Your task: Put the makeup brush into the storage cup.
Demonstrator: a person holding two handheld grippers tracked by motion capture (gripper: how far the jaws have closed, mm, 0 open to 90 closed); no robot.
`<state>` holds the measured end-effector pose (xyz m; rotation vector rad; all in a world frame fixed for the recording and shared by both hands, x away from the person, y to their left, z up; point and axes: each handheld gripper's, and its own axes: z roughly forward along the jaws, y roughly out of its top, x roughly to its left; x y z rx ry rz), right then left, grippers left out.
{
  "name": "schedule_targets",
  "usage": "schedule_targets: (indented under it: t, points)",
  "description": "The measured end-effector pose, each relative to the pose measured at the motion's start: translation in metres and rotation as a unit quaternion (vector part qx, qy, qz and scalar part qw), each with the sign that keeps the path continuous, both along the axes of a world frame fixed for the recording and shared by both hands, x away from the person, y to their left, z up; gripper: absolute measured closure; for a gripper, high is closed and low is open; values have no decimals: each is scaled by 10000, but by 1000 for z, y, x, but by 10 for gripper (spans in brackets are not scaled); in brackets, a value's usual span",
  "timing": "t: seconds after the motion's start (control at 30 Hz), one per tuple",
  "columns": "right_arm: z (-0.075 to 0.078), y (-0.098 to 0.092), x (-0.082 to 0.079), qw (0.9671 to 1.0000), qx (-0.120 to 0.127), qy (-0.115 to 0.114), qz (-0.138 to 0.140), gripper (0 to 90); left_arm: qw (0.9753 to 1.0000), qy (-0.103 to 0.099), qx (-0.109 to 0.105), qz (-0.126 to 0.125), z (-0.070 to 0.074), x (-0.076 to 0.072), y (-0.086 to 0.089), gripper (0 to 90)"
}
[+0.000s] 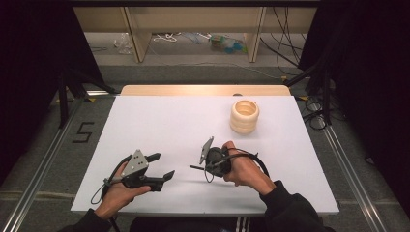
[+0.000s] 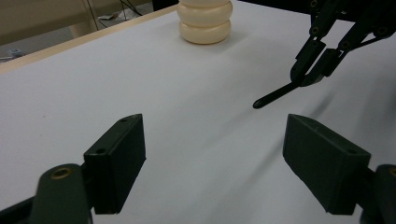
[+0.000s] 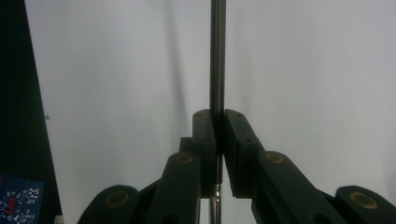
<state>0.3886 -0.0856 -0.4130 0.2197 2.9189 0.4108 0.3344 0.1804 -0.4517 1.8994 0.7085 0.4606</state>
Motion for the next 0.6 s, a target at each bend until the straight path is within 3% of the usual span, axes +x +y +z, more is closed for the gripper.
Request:
schedule_targets:
  t: [0.03,0.13,0.2,0.3,0.33,0.4,0.5,0.53,0.57,0.6]
  points:
    - [0,2,-3,9999,14,70,-71,841,10000,-8,9,-29,-1,-1,-4,213]
    - [-1,3,-2,10000,-18,39,88,841,9999,3,59,-121,-2,-2,-8,214]
    - [-2,5,-5,10000,-22,89,-14,841,9998,-10,127,-183,-2,-3,-11,217]
    - [-1,7,-6,9998,-89,127,107,841,9993,-51,252,-285,-3,-5,-14,218]
    - [-2,9,-9,9998,-27,173,8,841,9992,21,255,-291,-4,-6,-17,218]
    - [-3,8,-6,9996,-81,132,242,840,9990,29,265,-366,-4,-6,-19,222]
    - [-3,11,-10,9997,-144,176,95,840,9983,34,364,-454,-5,-9,-22,230]
    - [-3,11,-10,9997,-144,176,95,840,9983,34,364,-454,-5,-9,-22,230]
    - [-3,12,-9,9995,-158,90,265,841,9978,5,407,-526,-5,-10,-25,233]
    - [-3,13,-11,9996,-145,162,170,840,9974,-24,448,-570,-5,-10,-25,237]
